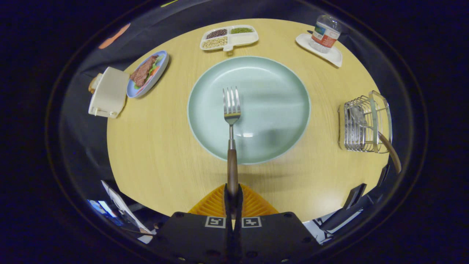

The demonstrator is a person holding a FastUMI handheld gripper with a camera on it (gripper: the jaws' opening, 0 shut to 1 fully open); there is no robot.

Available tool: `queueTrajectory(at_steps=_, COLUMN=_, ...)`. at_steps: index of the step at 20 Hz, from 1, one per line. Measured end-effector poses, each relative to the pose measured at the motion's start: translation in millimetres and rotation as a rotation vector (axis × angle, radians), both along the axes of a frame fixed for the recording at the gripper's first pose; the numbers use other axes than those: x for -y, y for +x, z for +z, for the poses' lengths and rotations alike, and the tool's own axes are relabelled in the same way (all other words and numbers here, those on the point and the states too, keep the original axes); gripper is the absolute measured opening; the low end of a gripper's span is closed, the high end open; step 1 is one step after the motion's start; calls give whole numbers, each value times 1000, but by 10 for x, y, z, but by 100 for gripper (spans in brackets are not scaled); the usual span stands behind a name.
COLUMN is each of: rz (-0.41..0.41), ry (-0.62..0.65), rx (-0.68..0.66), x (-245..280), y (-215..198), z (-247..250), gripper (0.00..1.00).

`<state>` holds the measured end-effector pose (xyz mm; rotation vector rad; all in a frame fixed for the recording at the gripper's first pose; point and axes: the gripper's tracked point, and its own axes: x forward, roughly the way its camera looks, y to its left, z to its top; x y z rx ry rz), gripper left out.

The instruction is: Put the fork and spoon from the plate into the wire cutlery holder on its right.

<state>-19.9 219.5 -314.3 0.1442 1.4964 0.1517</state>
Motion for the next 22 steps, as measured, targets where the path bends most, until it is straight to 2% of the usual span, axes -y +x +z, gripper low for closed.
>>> queueTrajectory(at_steps=11, rz=-9, ry=100, rx=91, x=281, y=-46, z=932, gripper=1)
queueTrajectory(at_steps=18, rz=-18, ry=81, rx=191, x=917, y=74, z=1532, gripper=1)
queueTrajectory(at_steps=22, rz=-54, ry=54, rx=209, x=1464, y=106, z=1606, gripper=1)
